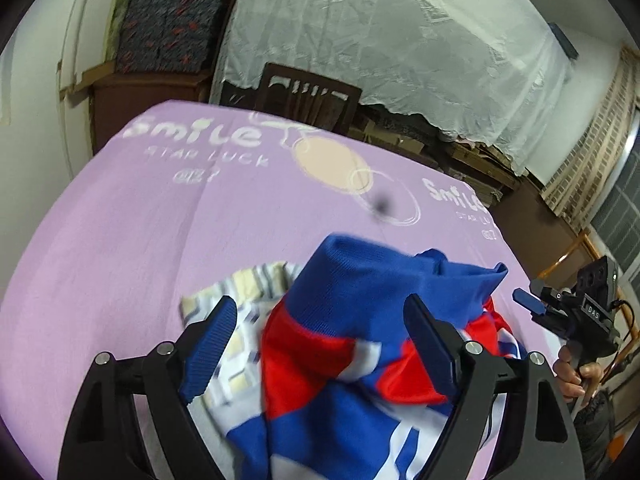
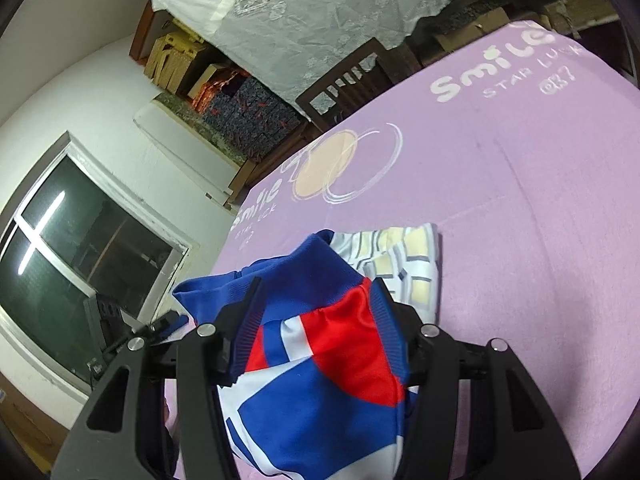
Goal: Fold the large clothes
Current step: 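Carry the hem up over the body toward the hood with both tools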
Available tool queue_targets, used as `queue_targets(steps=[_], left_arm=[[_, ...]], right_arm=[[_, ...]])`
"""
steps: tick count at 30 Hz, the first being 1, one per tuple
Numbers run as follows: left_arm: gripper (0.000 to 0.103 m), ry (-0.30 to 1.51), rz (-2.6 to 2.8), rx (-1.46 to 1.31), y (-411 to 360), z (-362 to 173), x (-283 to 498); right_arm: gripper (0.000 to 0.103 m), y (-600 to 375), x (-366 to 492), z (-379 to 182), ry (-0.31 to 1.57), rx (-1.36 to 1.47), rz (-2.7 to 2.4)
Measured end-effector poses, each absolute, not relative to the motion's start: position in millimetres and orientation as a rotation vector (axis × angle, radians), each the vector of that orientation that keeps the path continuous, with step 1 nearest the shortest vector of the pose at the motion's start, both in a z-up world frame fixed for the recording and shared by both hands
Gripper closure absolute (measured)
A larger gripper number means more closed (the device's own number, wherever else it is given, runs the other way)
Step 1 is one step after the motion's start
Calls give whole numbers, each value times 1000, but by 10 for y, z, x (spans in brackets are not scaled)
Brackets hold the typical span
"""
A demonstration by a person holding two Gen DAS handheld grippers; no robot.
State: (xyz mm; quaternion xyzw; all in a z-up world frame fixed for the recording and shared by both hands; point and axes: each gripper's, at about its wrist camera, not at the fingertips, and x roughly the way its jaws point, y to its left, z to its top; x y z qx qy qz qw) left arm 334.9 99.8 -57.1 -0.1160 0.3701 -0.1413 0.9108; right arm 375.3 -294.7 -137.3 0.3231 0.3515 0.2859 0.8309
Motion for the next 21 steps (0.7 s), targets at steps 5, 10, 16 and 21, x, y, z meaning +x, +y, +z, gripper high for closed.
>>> queue_targets(steps=[5,10,16,21], left_arm=[[17,784,-314,-154,786,-682,3534],[25,820,-330,-173,770,-884,3656],[50,801,-316,-177,794,-898,3629],[64,784,-316,-209,834,-860,3582]], right_arm=[[36,-2677,3899,-1280,761,521,639],[32,-2532,4138,-1440,801,443,615],[63,-2379,4116,-1589,839,411,643],[82,-2444,4001,-1524,812,455,615]])
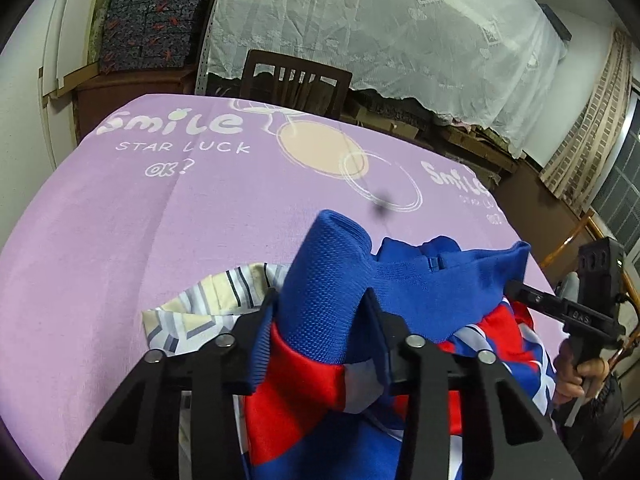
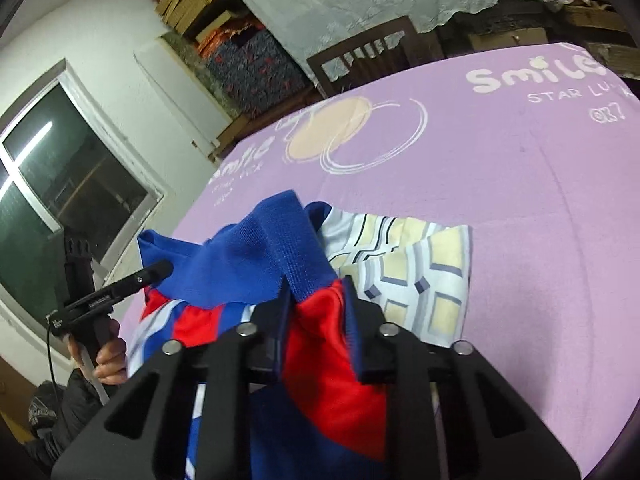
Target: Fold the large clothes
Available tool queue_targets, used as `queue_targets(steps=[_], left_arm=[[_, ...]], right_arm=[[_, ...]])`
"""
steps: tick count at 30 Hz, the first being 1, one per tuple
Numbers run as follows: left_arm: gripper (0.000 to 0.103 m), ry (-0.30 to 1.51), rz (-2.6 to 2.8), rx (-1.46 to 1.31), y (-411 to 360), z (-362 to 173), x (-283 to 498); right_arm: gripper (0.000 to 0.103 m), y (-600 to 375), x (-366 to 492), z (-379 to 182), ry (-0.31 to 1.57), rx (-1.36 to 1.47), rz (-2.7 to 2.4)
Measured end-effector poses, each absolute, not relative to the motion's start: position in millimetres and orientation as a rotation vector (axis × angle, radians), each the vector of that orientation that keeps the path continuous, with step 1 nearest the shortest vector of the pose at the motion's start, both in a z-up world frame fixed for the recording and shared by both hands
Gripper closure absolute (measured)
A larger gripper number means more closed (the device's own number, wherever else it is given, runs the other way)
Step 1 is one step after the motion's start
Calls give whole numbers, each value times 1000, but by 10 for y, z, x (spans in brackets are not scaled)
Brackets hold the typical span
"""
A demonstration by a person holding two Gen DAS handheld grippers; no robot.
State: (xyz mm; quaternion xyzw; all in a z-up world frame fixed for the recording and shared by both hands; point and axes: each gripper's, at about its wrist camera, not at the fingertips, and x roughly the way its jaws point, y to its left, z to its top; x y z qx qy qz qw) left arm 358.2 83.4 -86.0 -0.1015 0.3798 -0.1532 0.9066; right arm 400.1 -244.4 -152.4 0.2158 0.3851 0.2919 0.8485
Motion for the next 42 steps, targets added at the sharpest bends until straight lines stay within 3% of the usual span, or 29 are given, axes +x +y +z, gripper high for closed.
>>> queue_targets(steps=[6,16,20,24,28,30,33,39,42], left_arm=[[73,722,-292,-184,772,-664,3367],[73,603,-213,-137,766,59,3184],[69,655,-149,-122,707,-100,3373],[66,769,-95,-128,726,-598,3686],[58,841,-60,-129,817,-1011,3883],[42,874,-59,-170,907,-1098,3941],[28,870,-21,-169,960,-1111,3952],[20,860,40,-165,1021,-1096,3898],[20,819,72,-155,1045,-982,3799]], right_arm=[[86,-2460,3642,-1189,704,439,585],[87,-2397,3448,-419,561,421,526],[87,-2346,3651,-451,584,439,472],[87,-2289,3966,-883,682,510,419],[87,-2238,4222,-1301,764,527,369],[87,-2229,4281,-1478,797,544,356],[87,-2243,4351,-1770,864,584,331],[87,-2223,4360,-1783,879,578,317],[82,-2299,4355,-1774,871,615,304]])
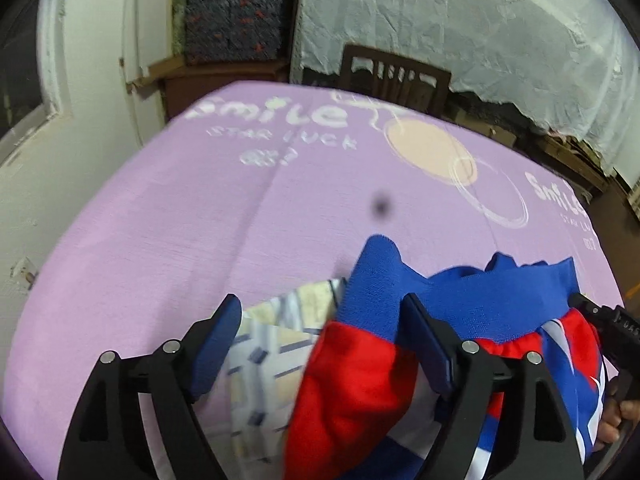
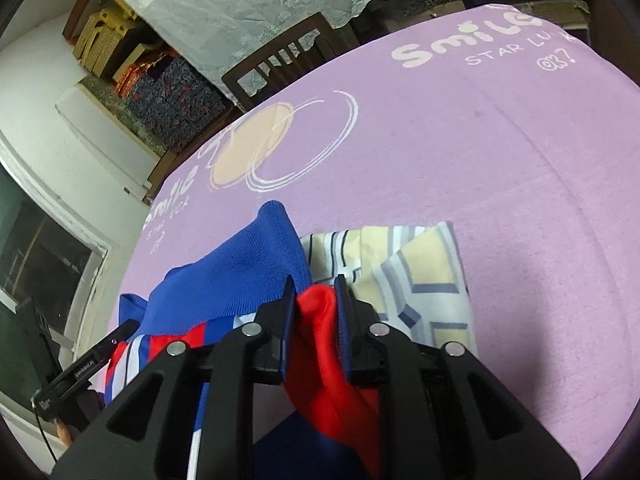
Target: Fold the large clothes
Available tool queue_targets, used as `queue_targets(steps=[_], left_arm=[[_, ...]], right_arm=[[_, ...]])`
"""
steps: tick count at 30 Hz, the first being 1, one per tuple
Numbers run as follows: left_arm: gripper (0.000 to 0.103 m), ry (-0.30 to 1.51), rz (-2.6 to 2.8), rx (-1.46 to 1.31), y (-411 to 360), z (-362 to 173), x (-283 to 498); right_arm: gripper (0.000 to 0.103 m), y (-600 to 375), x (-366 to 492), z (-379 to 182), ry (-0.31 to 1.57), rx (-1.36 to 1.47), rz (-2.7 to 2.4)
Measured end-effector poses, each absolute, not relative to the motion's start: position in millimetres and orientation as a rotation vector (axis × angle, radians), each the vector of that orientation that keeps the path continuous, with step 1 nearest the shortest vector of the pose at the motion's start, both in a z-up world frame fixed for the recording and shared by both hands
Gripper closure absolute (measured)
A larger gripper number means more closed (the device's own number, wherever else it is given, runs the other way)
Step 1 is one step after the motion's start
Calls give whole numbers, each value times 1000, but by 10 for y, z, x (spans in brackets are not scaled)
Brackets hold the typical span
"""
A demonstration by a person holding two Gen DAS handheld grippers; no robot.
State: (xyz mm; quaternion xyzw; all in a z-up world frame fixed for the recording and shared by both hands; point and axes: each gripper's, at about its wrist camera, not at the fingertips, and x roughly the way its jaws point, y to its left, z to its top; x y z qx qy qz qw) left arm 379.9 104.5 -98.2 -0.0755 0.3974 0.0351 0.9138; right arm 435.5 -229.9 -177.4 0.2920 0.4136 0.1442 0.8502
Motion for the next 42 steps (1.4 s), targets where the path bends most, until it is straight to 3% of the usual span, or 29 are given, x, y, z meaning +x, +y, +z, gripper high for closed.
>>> queue_targets(steps=[4,8,16,24,28,30,42], left_arm=[[22,728,62,-139,978,-671,3577],[22,669,-21,-134,757,-469,3391],[22,724,-64,-50,384,-696,3359],[22,795,-36,43,315,-1032,3456],[20,796,-15,112,242,-1120,3465],[18,793,-6,129,232,-1141,3467],[16,784,6,152,241,-1165,3472]], right_arm=[[72,-2536,4277,-1667,829,726,236],[79,-2472,4161,-1357,746,678,277],[80,-1734,3808,-950,720,499,516],[82,-1540,3715,-1230,816,436,514],[100,-1676,3731,-1452,864,477,495],[103,-1740,3787,-1521,880,510,505],[103,-1936,3724,-1580,885,560,531]])
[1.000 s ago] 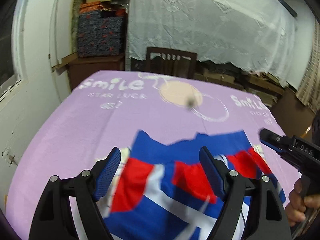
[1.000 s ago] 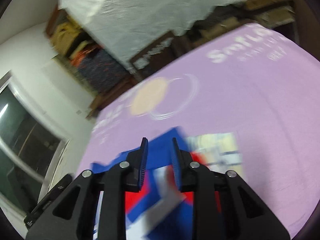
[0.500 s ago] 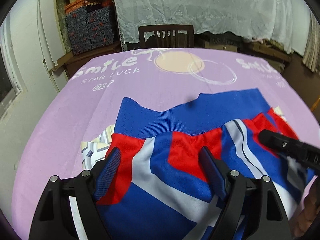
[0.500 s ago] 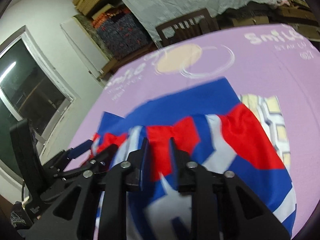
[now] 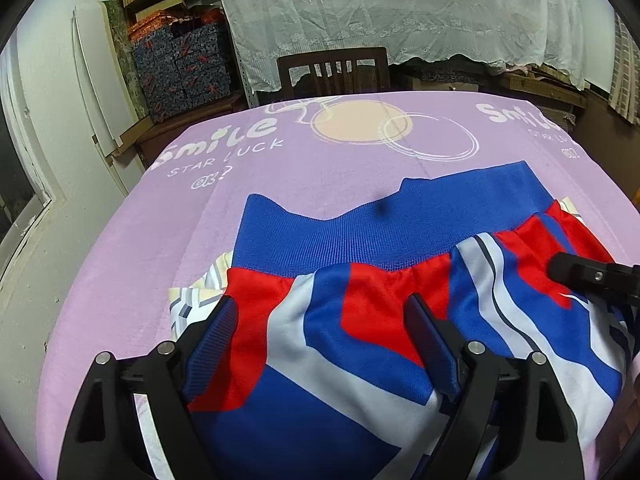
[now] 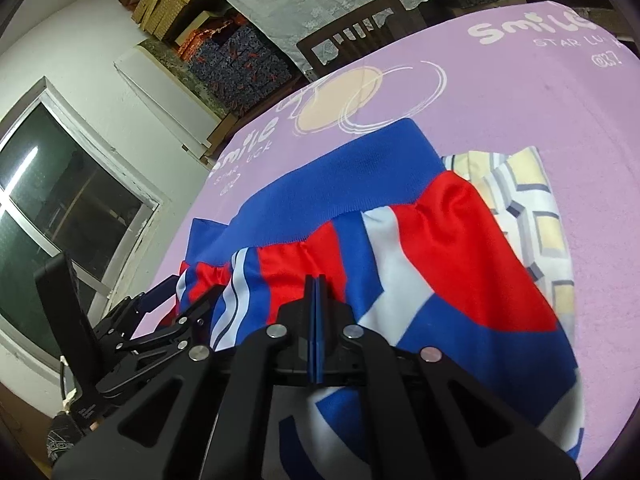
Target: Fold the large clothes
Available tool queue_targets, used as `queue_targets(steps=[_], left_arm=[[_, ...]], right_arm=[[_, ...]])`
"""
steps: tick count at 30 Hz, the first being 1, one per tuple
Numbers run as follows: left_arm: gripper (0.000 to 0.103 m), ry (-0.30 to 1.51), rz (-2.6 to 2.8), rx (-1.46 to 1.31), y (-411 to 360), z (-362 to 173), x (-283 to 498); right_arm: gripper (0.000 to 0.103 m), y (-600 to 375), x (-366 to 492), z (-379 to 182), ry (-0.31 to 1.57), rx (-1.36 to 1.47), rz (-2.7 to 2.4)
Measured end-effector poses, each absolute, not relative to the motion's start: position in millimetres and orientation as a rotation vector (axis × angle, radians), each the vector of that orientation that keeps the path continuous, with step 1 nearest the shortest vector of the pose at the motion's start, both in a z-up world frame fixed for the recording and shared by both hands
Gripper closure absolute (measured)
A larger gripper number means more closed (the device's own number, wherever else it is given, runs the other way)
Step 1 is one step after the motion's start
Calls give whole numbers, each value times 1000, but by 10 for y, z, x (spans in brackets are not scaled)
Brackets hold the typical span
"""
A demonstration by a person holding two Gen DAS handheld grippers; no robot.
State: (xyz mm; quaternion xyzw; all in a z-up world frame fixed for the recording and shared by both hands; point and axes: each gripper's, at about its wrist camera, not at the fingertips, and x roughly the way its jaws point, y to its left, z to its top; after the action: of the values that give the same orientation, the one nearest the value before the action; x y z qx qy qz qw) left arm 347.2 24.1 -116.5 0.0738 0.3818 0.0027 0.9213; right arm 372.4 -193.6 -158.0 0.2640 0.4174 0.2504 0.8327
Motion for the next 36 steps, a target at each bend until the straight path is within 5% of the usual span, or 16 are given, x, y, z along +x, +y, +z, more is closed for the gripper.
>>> queue_targets(steps=[17,36], left_arm=[[18,734,-106,-55,481,-731,3023],[16,904,-57,38,435,-1264,2889]], right_arm=[[96,-2430,3184,-1419,833,674,444],[103,-2490,2862,-1726,975,630,471]])
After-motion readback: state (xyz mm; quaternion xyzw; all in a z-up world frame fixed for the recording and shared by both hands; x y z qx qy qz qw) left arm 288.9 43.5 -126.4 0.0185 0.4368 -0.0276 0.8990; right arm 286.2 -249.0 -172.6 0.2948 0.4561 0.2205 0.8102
